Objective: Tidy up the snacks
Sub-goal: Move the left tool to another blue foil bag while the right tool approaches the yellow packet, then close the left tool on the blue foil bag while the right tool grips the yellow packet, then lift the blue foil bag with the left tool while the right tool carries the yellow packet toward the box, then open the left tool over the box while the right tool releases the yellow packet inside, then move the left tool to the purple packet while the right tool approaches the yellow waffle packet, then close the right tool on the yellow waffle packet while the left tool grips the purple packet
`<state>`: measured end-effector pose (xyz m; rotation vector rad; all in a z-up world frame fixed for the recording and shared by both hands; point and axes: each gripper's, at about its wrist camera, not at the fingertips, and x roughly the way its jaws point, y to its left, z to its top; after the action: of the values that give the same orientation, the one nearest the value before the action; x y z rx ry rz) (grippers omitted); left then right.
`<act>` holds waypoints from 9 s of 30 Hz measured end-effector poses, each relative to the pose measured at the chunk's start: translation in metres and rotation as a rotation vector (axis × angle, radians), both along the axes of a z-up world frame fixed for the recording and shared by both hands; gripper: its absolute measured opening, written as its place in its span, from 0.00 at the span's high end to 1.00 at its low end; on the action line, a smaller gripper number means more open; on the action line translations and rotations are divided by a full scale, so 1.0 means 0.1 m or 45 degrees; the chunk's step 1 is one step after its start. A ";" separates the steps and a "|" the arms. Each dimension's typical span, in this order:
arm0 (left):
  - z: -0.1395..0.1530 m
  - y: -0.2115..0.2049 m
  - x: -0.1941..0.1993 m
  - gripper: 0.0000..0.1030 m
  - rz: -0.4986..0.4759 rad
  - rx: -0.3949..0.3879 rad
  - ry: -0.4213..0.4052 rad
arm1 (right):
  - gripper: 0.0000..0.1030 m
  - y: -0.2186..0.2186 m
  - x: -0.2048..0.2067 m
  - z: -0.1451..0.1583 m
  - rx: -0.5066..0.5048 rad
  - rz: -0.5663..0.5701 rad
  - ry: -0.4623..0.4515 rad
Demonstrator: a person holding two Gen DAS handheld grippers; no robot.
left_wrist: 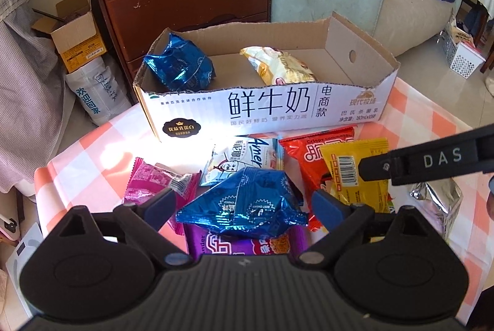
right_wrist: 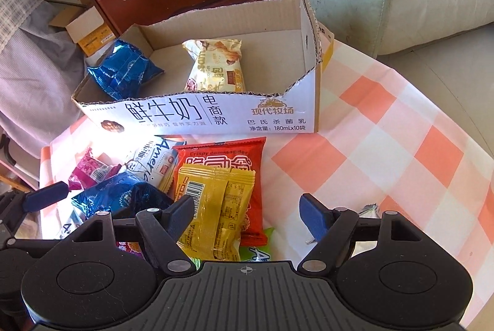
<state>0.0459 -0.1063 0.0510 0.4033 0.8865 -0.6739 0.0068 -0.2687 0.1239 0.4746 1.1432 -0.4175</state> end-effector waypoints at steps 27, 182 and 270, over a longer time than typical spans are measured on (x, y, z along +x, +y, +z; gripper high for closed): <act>-0.27 0.07 0.00 0.29 -0.010 0.067 -0.087 | 0.51 0.16 0.16 -0.30 0.047 0.081 0.038; 0.52 -0.15 0.56 0.18 0.316 -0.263 -0.153 | 0.22 -0.36 0.38 0.46 -0.165 0.013 -0.425; -0.32 0.54 -0.78 0.42 0.047 -0.085 -0.052 | 0.51 0.64 -1.13 -0.31 -0.135 0.153 0.054</act>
<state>-0.0324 -0.0519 0.0193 0.3390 0.8287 -0.6576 -0.1066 -0.2046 0.0926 0.3041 1.1774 -0.3832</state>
